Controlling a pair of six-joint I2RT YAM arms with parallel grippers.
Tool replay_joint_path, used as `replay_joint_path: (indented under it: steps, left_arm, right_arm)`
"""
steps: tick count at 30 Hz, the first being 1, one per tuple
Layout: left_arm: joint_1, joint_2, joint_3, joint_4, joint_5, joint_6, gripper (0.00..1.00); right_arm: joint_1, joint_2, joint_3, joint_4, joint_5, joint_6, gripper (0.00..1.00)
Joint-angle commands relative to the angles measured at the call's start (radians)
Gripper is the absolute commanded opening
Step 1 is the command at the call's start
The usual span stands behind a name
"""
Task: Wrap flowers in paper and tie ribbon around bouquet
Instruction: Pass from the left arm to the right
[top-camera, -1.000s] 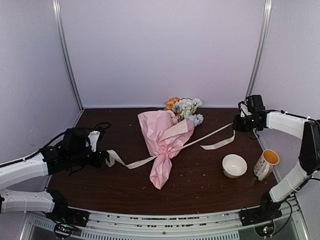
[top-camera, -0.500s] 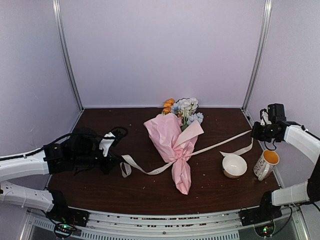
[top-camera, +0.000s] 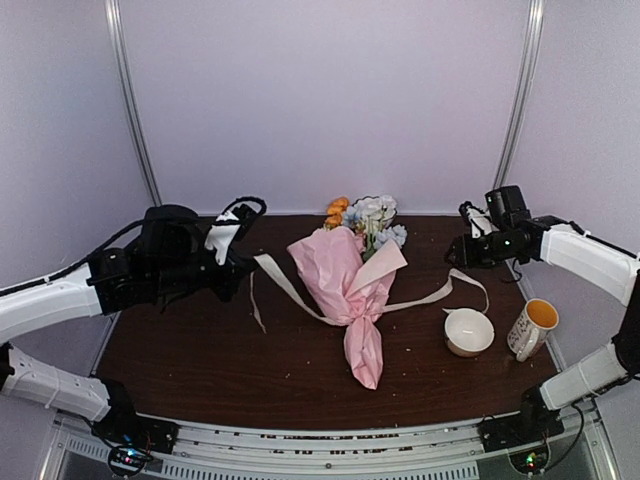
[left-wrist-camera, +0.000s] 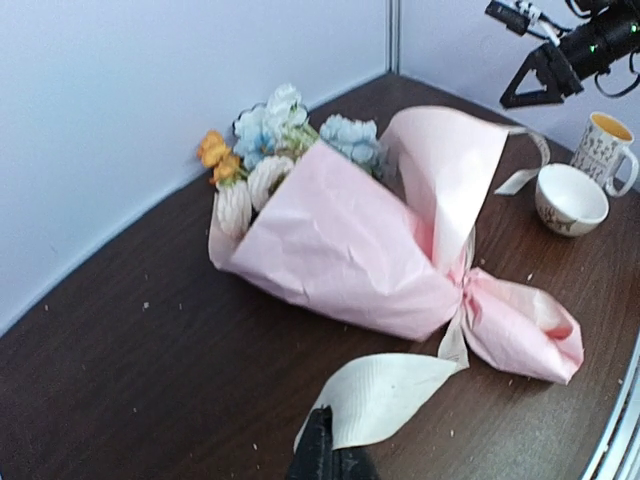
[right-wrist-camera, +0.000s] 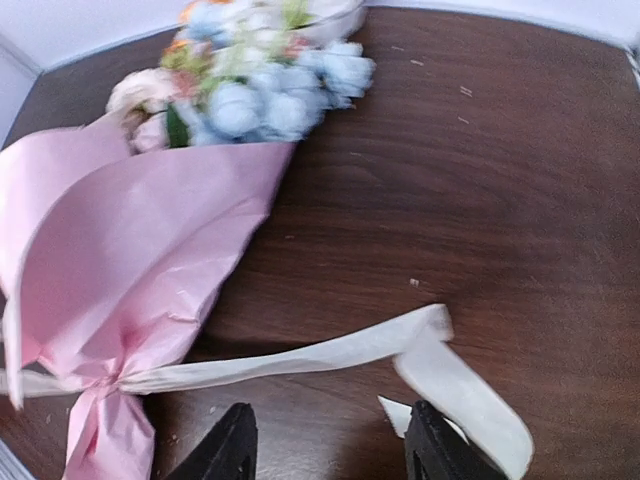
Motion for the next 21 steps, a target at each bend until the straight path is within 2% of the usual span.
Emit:
replay_joint_path:
  steps: [1,5,9,16,21]
  left_arm:
    - [0.0,0.046,0.152,0.068,0.073,0.086,0.0]
    - [-0.001,0.102,0.269,0.068,0.148,0.121,0.0]
    - [-0.004,0.13,0.329,0.092,0.214,0.139,0.0]
    - [-0.007,0.17,0.343,0.105,0.257,0.145,0.0]
    - [-0.008,0.175,0.336,0.106,0.26,0.141,0.0]
  right_arm:
    - [0.179,-0.057,0.078,0.011,-0.069,-0.142,0.55]
    - [0.359,-0.092,0.08,0.143,-0.289,-0.196,0.64]
    - [0.494,-0.037,0.077,0.305,-0.417,-0.159,0.66]
    - [0.602,0.125,0.124,0.466,-0.365,-0.07,0.69]
    - [0.662,0.231,0.199,0.491,-0.293,-0.054,0.67]
